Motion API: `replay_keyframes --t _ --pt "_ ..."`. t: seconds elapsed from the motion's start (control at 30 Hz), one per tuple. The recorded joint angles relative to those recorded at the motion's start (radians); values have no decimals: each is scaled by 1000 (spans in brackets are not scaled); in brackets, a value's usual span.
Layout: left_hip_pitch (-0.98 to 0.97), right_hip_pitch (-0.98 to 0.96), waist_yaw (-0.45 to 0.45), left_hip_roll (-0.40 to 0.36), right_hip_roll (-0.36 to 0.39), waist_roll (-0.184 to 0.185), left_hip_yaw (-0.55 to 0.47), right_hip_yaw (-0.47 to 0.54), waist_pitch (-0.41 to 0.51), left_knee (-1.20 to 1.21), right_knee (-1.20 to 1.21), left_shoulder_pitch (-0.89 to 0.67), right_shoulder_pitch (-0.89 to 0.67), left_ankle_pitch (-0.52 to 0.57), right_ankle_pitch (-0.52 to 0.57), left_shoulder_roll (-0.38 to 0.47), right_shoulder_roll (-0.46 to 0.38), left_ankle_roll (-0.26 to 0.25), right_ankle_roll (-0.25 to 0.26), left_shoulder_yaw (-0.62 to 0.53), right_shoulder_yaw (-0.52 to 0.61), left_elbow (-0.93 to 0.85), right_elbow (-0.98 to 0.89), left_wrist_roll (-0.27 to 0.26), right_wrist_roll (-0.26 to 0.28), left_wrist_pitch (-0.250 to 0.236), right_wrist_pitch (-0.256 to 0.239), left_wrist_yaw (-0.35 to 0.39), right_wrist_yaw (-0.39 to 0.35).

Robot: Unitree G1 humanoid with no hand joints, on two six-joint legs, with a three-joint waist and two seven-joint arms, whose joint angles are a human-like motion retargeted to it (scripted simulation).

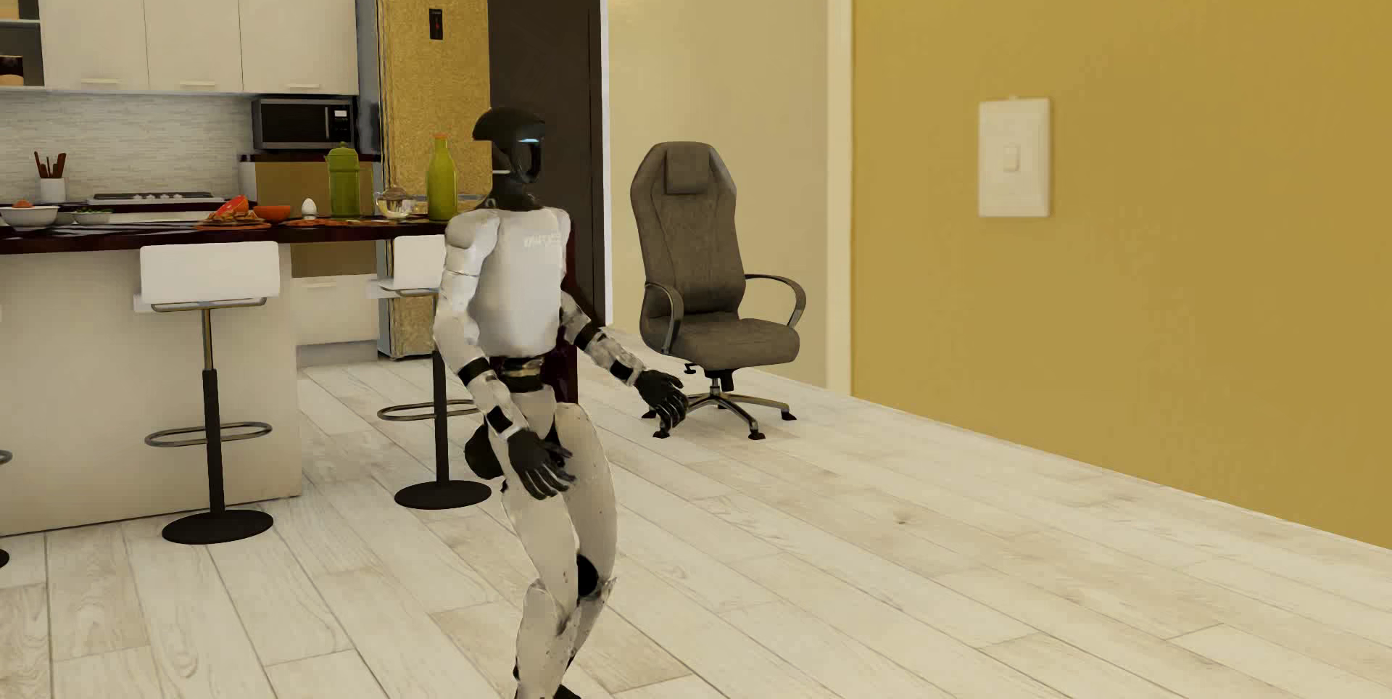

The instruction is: Walk to the officechair

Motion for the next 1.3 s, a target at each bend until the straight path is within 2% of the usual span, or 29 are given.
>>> replay_keyframes --t 0.07,0.13,0.17,0.23,0.27,0.3,0.37,0.43,0.5,0.53,0.57,0.6,0.63,0.67,0.7,0.77,0.83,0.87,0.9,0.93,0.97,1.0,1.07,1.13,1.17,1.2,1.23,1.27,1.3 --pt "-137 -115 85 11 -57 -18 15 -25 -25 214 234 48 -14 -139 -221 15 -44 -4 69 16 44 90 -22 22 11 -3 29 1 14" --pt "-196 -149 166 11 -83 -54 10 -32 -36 292 286 160 -80 -242 -225 10 -44 -31 165 21 67 85 -43 -2 10 73 71 -1 7" --pt "-204 -131 201 29 -77 -48 11 -42 -24 314 278 213 -117 -307 -238 -4 -59 -3 171 33 64 50 -53 -35 9 124 71 -8 -5" --pt "-212 -133 173 66 -44 -29 15 -38 -13 355 247 280 -204 -353 -143 5 -11 33 79 16 31 25 -79 -111 -6 218 9 10 -47" --pt "-216 -136 134 66 -43 -24 15 -36 -2 360 229 264 -221 -338 -72 20 -22 -27 -5 16 81 28 -87 -144 -16 256 -38 27 -72" --pt "-220 -138 108 73 -50 -24 24 -38 9 359 247 210 -183 -318 -108 33 -24 -42 -43 11 80 42 -78 -165 -36 265 -88 47 -96" --pt "-233 -171 34 41 -50 -71 32 45 -8 319 432 137 -61 -212 -243 35 0 -41 -61 -7 20 116 -49 -144 -78 190 -101 74 -128" --pt "-237 -62 47 12 -73 -102 0 80 -24 306 314 133 40 -196 -311 10 -27 -9 -31 -15 27 81 -66 -100 -75 88 3 55 -129" --pt "-229 14 184 20 -116 -81 -38 -9 -13 284 207 131 40 -139 -209 -53 -29 30 199 -37 61 57 -102 -71 -32 33 99 30 -131" --pt "-214 60 232 54 -123 -56 -27 -47 5 288 184 167 -48 -144 -194 -47 -33 43 270 -24 75 45 -106 -62 2 32 130 16 -131" --pt "-200 81 248 66 -140 -55 -11 -59 5 284 177 206 -155 -188 -212 25 -16 -90 245 -47 65 93 -121 -63 38 40 129 15 -127" --pt "-173 119 252 74 -132 -37 3 -59 -4 270 144 238 -182 -178 -221 43 -17 -33 155 -22 72 108 -145 -74 60 67 67 29 -118" --pt "-135 123 243 64 -139 -28 12 -46 5 247 193 237 -192 -156 -217 55 0 -28 80 -38 67 125 -153 -86 67 91 -2 56 -112" --pt "-115 49 192 46 -133 -27 -13 -4 11 230 377 230 -175 -166 -97 63 37 -26 55 -62 52 99 -116 -93 55 109 -76 88 -105" --pt "-67 -28 145 38 -120 -37 -13 46 16 193 490 219 -133 -176 8 53 21 -26 45 -72 53 115 -69 -98 28 100 -103 113 -87" --pt "36 -138 48 20 -92 -82 -24 97 8 79 401 131 18 -180 -91 32 -23 -34 52 -48 -32 59 -44 -107 -42 106 -78 137 -49" --pt "72 -132 23 5 -106 -100 -58 89 13 117 229 8 92 -206 -105 -29 -77 -21 130 -48 -46 23 -25 -64 -77 104 -7 104 -36" --pt "5 -77 59 21 -108 -58 -54 50 40 322 227 -30 69 -121 -146 -45 -115 76 149 -84 -35 66 8 -49 -68 103 11 62 -46" --pt "-99 -22 102 41 -108 -12 -7 10 42 474 188 19 20 7 -167 -27 -117 137 113 -73 -36 91 -5 -54 -39 103 28 -1 -74" --pt "-177 55 155 48 -115 28 53 -20 55 532 135 97 -62 39 -183 -7 -102 124 123 -22 -24 86 -53 -60 -6 111 57 -57 -107" --pt "-242 130 237 45 -124 61 105 -42 69 501 88 172 -175 -38 -207 35 -98 78 133 3 13 57 -120 -55 24 130 80 -84 -135" --pt "-281 117 290 38 -123 99 101 -46 64 359 206 222 -258 -73 -172 50 -58 59 153 -8 18 52 -109 -24 42 150 16 -60 -152" --pt "-218 -63 279 -5 -114 74 83 39 60 258 553 239 -250 -112 37 68 41 65 194 -110 131 231 -60 31 30 159 -149 35 -153" --pt "-100 -215 164 -41 -79 -4 51 70 94 226 414 209 -122 -180 -33 10 46 54 205 -100 79 103 -49 -10 -36 184 -191 109 -84" --pt "-75 -277 137 -64 -80 -55 43 61 104 280 275 155 -69 -213 -23 -17 -7 54 217 -79 30 41 -31 -33 -73 173 -193 129 -47" --pt "-133 -261 142 -60 -72 -61 34 58 104 481 299 98 -39 -116 -7 -22 -84 100 150 -95 13 51 3 -47 -94 146 -181 123 -31" --pt "-222 -213 152 -40 -65 -50 29 25 95 669 309 70 -40 84 -62 -19 -121 111 49 -90 -9 82 43 -62 -99 117 -156 94 -37" --pt "-292 -141 153 -22 -73 -32 44 -6 92 734 285 77 -49 187 -101 -20 -124 86 77 -60 -28 105 -23 -78 -85 97 -85 47 -63" --pt "-343 -68 188 -5 -81 -17 71 -26 82 679 243 111 -87 112 -126 -19 -106 66 82 -48 -25 70 -53 -75 -55 94 -35 7 -98"
